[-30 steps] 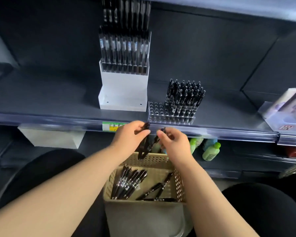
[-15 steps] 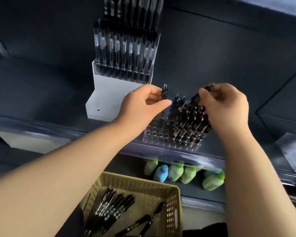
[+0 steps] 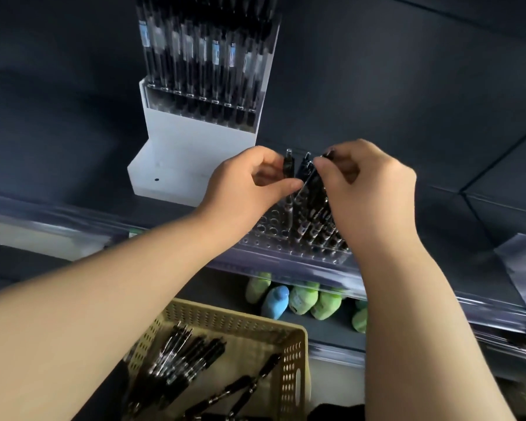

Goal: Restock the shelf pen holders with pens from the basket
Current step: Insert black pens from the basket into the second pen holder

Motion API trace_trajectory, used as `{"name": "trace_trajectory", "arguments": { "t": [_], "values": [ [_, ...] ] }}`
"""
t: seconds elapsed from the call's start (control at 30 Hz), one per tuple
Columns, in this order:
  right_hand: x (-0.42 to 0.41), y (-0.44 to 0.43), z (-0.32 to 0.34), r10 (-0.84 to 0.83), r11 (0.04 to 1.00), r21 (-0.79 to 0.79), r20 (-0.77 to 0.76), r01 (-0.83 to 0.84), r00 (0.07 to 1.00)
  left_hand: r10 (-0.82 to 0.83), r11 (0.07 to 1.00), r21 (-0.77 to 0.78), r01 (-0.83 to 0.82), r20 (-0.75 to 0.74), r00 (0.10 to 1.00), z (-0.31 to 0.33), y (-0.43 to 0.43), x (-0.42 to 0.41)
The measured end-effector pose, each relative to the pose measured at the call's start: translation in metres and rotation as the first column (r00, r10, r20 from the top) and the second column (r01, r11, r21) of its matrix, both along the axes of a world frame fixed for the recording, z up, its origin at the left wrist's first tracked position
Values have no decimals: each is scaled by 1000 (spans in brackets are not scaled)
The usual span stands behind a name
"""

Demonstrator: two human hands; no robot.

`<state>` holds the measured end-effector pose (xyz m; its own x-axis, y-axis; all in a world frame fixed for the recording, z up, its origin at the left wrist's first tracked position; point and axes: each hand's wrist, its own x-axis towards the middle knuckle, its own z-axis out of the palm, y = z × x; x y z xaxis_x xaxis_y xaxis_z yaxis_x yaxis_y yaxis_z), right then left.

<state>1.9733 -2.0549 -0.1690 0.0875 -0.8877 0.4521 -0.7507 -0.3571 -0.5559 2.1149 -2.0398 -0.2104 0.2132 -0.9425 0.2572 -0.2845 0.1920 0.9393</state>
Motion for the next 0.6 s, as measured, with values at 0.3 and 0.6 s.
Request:
{"name": "trace_trajectory", "arguments": {
  "t": [0.3, 0.6],
  "values": [
    [6, -6, -9, -2, 1000, -4, -77, 1, 997, 9, 1000, -26, -8, 49, 999, -3, 4, 3],
    [14, -14, -14, -25, 1000, -1, -183, 25, 983, -19, 998, -64, 23, 62, 998, -1, 6, 5]
  ]
}}
